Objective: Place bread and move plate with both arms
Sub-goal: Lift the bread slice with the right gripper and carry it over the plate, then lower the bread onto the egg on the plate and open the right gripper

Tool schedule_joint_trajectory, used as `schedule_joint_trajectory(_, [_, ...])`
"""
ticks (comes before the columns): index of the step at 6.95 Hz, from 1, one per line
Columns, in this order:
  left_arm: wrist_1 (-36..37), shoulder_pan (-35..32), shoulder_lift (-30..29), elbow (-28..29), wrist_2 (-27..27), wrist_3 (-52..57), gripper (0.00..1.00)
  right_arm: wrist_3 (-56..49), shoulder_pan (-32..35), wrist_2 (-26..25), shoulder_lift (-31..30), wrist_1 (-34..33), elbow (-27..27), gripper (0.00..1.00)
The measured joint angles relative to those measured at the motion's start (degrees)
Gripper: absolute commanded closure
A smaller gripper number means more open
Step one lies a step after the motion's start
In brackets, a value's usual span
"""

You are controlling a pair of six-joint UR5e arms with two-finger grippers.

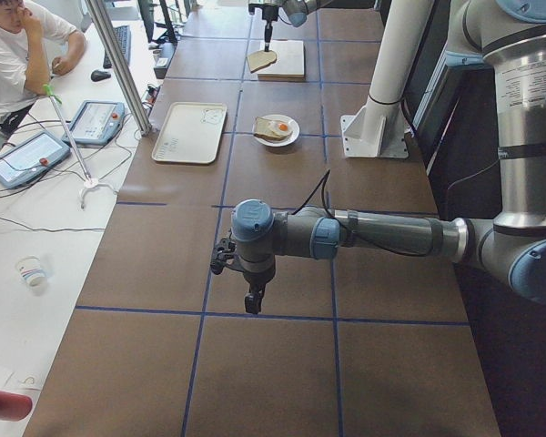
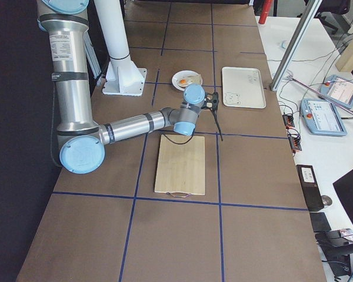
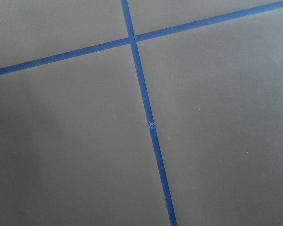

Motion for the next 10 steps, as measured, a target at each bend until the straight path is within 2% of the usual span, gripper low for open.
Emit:
schedule_joint_trajectory(1, [0.0, 0.01, 0.0, 0.0, -0.02, 0.0, 0.0, 3.95, -3.32, -4.0, 4.58, -2.32, 0.02, 1.0])
schedule_joint_trajectory(4, [0.0, 0.02, 0.0, 0.07, 0.02, 0.0, 0.0, 11.74, -16.03, -20.6, 15.43, -10.39, -0.01, 1.0])
schedule_joint_trajectory(6, [0.0, 0.02, -0.04, 0.08, 0.02, 0.0, 0.0, 12.84, -24.98, -32.92, 19.56, -15.07, -0.51, 1.0])
schedule_joint_trajectory(7, [0.0, 0.02, -0.02, 0.09, 0.02, 0.0, 0.0, 12.93, -27.94, -36.7, 20.48, -16.03, -0.9, 1.0])
schedule_joint_trajectory(10, [0.0, 0.02, -0.08, 0.16, 0.02, 0.0, 0.0, 12.96, -30.81, -39.2, 19.85, -16.57, -0.91, 1.0])
